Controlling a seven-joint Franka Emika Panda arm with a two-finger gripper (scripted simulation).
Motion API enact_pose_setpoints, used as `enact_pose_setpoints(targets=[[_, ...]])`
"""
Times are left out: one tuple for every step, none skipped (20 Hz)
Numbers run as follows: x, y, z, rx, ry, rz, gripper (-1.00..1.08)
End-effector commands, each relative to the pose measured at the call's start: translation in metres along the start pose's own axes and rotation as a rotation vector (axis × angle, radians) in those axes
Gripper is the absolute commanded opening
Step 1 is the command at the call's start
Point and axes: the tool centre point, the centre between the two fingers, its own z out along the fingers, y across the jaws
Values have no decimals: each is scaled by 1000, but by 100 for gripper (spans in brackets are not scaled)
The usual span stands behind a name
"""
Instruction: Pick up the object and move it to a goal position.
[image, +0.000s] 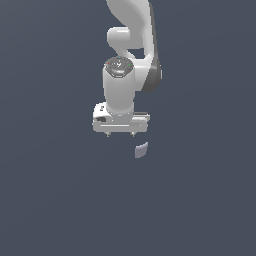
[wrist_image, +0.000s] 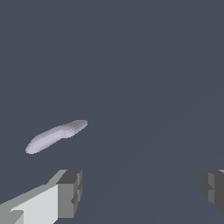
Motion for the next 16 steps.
enact_pose_setpoints(targets=[[-1, 3, 3, -6, -4, -10, 100], [-1, 3, 3, -6, -5, -11, 100], [-1, 3, 3, -6, -5, -11, 100], [-1, 3, 3, -6, -4, -10, 100], [-1, 3, 3, -6, -4, -10, 100], [-1, 3, 2, -5, -4, -10, 100], [-1, 3, 2, -5, -4, -10, 100], [-1, 3, 2, -5, -4, -9, 100], [-1, 3, 3, -5, -4, -6, 100], [-1, 2, 3, -5, -4, -2, 100], [-1, 2, 3, -5, -4, 3, 100], [-1, 1, 3, -5, -4, 9, 100], [-1, 1, 3, -4, -4, 17, 100], [0, 0, 4, -4, -3, 26, 100], [0, -1, 4, -4, -3, 35, 100], [0, -2, 4, -3, -3, 46, 100]])
